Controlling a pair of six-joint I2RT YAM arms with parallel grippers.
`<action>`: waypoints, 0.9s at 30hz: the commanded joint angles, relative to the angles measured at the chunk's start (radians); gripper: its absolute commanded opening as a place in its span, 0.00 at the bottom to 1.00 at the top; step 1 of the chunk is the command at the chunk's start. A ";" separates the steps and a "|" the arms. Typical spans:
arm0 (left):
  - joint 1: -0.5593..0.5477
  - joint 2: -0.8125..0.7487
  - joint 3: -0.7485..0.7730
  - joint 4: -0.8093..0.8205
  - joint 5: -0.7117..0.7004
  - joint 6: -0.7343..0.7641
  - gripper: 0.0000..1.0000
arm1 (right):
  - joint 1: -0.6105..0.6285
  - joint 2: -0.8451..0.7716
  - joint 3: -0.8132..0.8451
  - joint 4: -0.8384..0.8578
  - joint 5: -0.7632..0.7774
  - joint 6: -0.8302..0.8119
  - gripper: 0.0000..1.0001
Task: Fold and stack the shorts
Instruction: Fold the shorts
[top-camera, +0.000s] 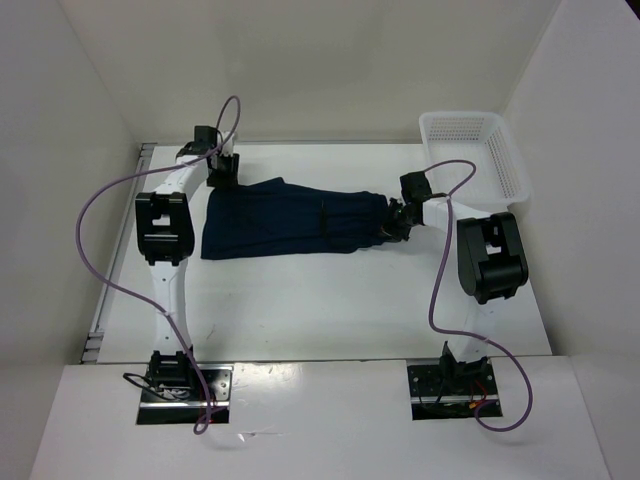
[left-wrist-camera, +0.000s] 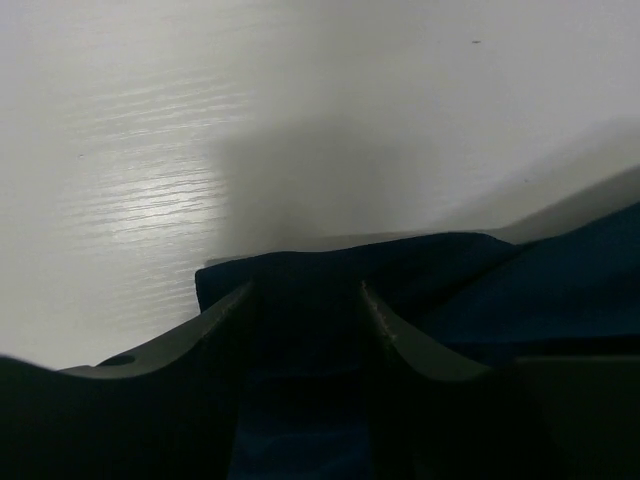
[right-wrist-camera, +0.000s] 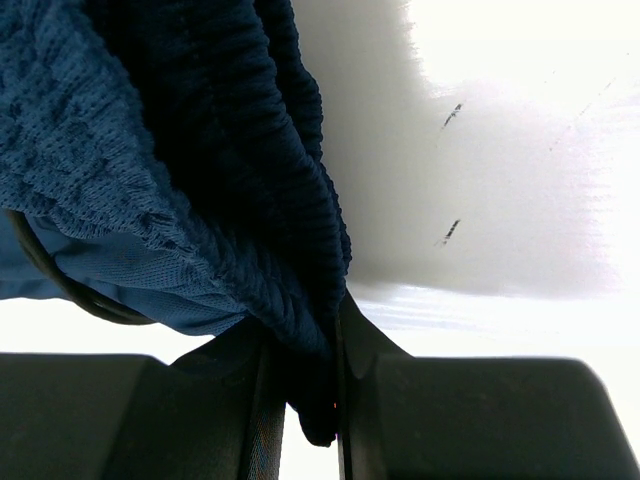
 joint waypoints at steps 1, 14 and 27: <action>0.013 -0.041 -0.029 -0.002 0.014 -0.001 0.52 | -0.014 -0.041 0.004 -0.057 0.051 -0.036 0.00; 0.042 -0.030 0.032 0.036 -0.199 -0.001 0.00 | -0.069 -0.087 -0.018 -0.057 0.096 -0.048 0.00; -0.032 -0.090 -0.077 0.042 -0.211 -0.001 0.49 | -0.079 -0.069 0.014 -0.069 0.098 -0.100 0.00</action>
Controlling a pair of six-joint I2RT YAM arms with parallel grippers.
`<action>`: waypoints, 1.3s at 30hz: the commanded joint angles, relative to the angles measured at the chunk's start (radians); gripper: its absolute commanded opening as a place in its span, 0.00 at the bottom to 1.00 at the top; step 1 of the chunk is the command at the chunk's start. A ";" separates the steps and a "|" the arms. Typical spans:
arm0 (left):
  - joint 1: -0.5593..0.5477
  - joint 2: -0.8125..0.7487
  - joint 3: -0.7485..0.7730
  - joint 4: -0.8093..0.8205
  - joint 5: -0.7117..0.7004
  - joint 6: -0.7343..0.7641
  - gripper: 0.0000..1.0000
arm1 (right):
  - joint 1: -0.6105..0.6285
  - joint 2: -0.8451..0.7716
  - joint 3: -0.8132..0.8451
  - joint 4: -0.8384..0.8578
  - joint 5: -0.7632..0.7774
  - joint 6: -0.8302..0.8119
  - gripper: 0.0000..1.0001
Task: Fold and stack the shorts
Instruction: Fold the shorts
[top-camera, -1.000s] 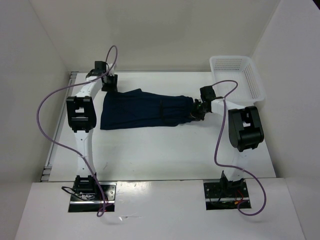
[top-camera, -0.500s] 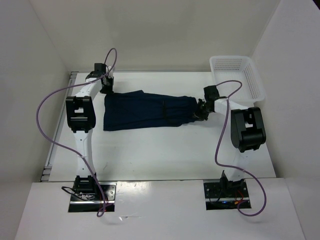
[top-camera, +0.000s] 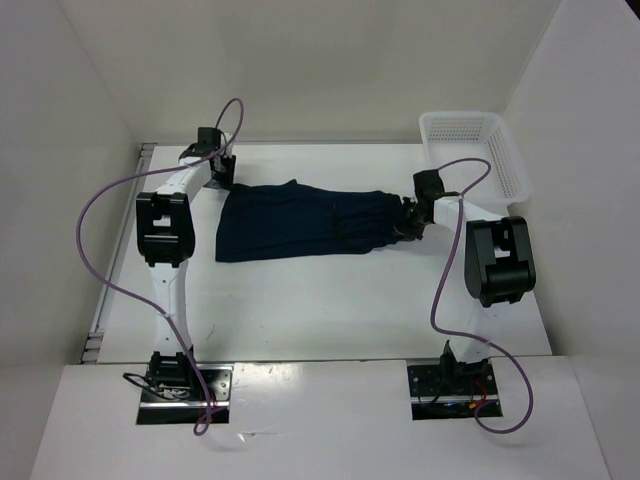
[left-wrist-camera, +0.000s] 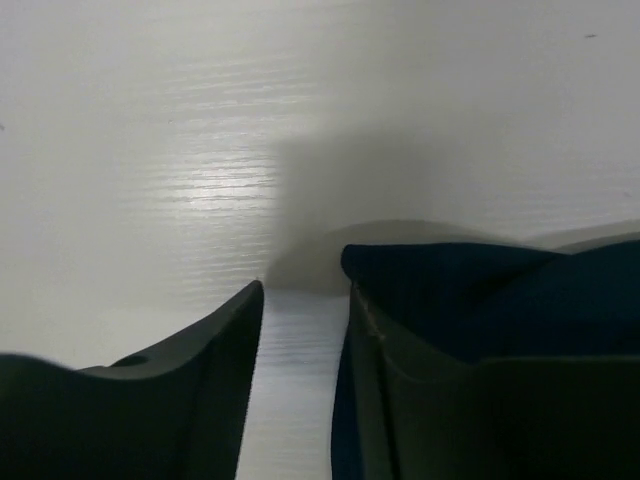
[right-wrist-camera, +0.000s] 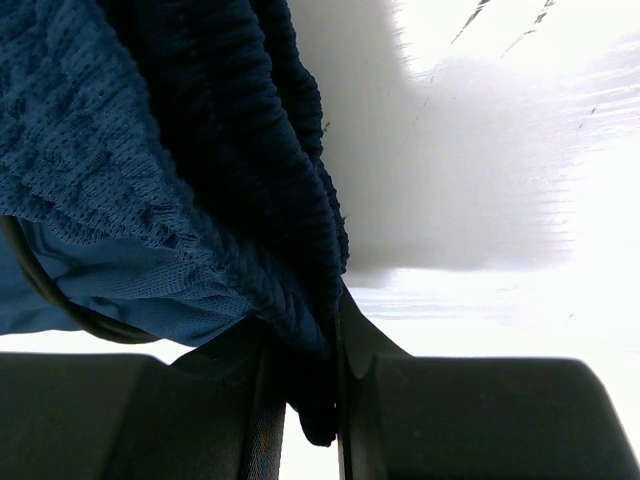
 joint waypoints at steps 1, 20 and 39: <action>-0.012 -0.079 -0.033 0.009 -0.069 0.002 0.51 | -0.012 -0.020 0.021 -0.034 0.037 -0.051 0.00; 0.000 -0.317 -0.335 -0.063 0.088 0.002 0.64 | -0.012 -0.029 0.153 -0.186 0.115 -0.153 0.00; -0.151 -0.091 -0.178 -0.126 0.260 0.002 0.64 | 0.238 0.087 0.747 -0.528 0.414 -0.324 0.00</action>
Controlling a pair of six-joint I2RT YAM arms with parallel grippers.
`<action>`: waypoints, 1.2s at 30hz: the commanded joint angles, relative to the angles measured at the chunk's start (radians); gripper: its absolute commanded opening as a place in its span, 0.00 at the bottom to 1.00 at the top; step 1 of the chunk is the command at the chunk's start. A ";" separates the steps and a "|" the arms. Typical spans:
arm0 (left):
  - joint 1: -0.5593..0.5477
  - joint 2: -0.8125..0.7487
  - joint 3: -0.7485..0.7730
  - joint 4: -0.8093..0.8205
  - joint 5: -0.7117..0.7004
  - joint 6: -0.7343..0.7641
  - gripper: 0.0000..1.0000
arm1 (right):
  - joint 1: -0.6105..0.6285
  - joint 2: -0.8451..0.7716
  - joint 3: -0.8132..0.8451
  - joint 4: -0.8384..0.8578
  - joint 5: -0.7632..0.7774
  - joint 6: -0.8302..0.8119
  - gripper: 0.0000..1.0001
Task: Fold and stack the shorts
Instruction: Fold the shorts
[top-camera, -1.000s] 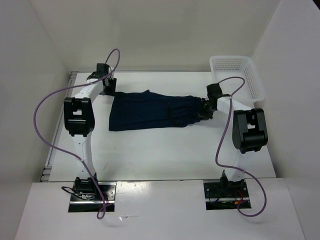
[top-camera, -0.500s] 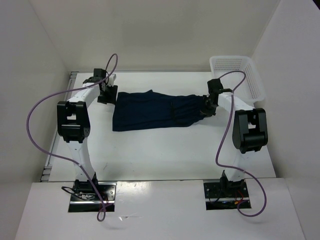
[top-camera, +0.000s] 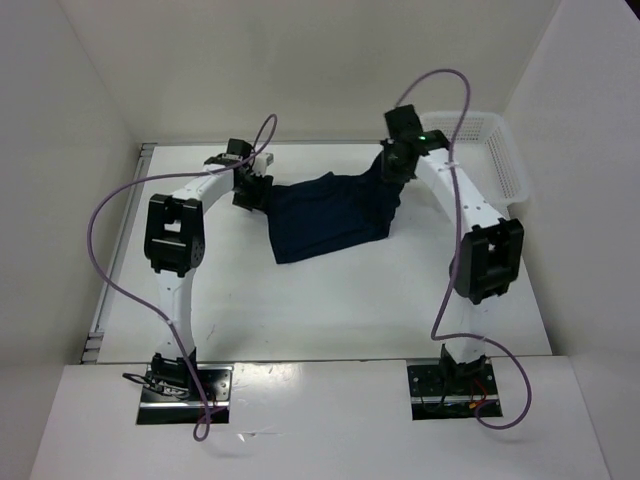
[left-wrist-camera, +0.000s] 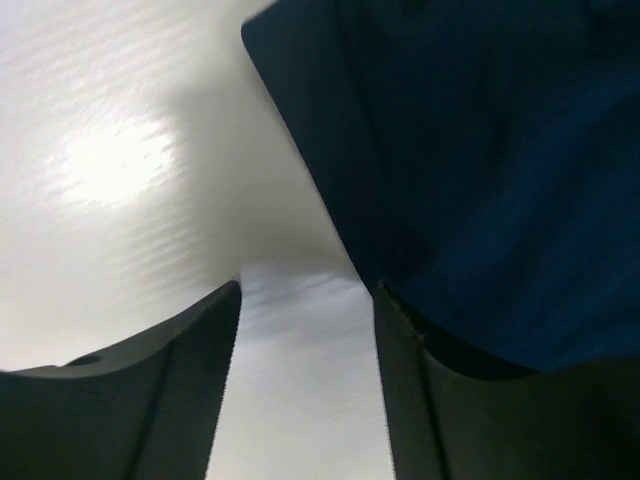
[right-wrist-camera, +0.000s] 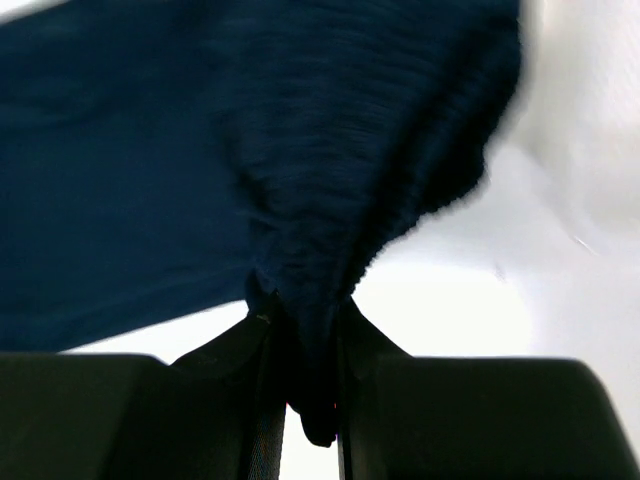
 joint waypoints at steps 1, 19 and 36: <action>-0.009 0.082 0.049 -0.035 0.026 0.003 0.61 | 0.147 0.092 0.181 -0.096 0.095 -0.051 0.00; -0.009 0.189 0.192 -0.064 0.035 0.003 0.44 | 0.547 0.519 0.616 -0.087 -0.122 -0.062 0.00; 0.182 0.035 0.292 -0.064 -0.108 0.003 0.62 | 0.587 0.406 0.627 0.014 -0.426 -0.111 0.60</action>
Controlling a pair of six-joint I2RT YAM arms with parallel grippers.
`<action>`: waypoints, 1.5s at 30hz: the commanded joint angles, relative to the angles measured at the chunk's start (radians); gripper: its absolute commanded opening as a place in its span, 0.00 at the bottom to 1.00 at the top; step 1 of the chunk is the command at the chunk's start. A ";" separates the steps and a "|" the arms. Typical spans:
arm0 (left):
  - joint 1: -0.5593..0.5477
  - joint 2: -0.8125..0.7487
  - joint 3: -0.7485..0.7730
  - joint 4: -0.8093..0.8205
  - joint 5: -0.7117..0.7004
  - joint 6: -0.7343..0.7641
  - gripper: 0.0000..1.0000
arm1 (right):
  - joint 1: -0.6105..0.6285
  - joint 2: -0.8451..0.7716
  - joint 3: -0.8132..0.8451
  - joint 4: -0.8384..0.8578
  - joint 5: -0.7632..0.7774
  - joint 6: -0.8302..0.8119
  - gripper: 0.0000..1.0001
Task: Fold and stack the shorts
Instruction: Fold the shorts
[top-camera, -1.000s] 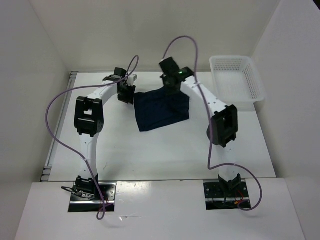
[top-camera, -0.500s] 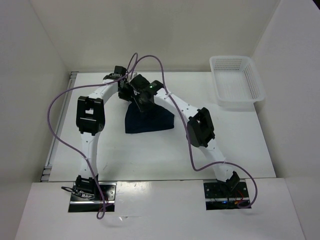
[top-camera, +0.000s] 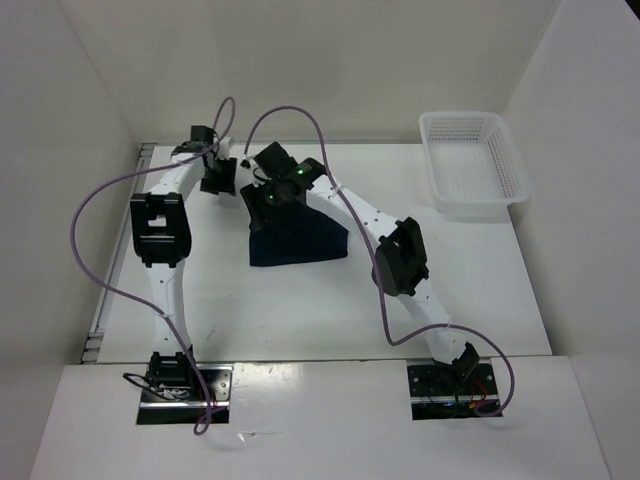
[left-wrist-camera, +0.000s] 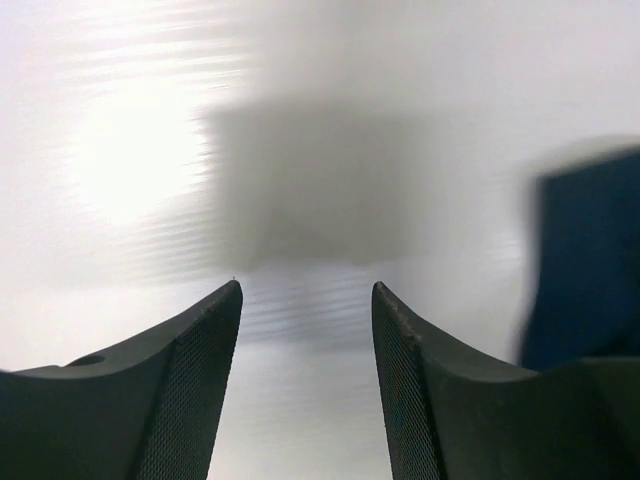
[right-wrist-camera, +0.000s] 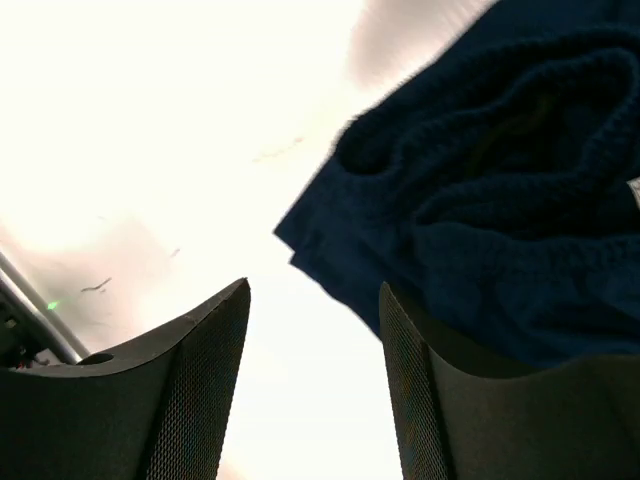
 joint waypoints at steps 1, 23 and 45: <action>0.044 -0.157 0.048 -0.018 -0.059 0.004 0.62 | 0.016 -0.156 -0.041 0.074 -0.003 -0.032 0.60; -0.314 -0.215 -0.168 -0.118 0.073 0.004 0.69 | -0.187 -0.655 -1.162 0.576 0.302 0.142 0.82; -0.257 -0.294 -0.065 -0.200 0.101 0.004 0.00 | -0.187 -0.529 -1.219 0.675 0.225 0.186 0.41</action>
